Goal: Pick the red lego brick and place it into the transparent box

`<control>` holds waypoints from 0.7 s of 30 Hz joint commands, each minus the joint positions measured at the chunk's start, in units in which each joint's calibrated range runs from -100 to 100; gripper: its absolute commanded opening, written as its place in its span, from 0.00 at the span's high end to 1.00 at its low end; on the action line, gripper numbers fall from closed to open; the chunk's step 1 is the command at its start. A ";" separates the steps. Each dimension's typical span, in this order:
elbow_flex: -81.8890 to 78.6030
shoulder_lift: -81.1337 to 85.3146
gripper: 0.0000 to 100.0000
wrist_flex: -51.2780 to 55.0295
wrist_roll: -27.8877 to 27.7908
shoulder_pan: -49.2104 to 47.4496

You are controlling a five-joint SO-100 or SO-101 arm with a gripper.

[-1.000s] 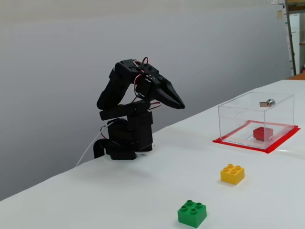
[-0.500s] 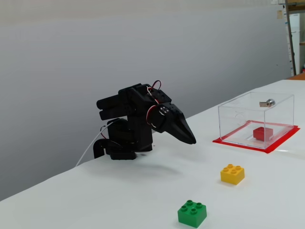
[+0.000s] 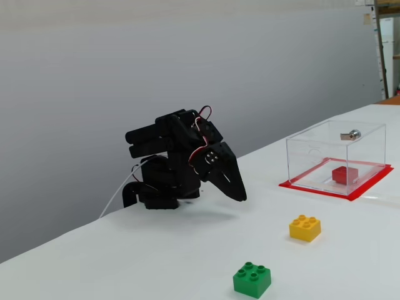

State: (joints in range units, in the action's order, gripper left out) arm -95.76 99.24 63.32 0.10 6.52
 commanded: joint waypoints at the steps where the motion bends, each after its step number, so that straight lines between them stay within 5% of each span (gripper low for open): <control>1: 1.19 0.59 0.98 3.78 0.84 0.32; 21: 2.27 0.51 0.98 6.39 0.48 0.47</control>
State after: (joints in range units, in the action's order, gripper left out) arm -94.26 99.24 69.67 0.64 6.52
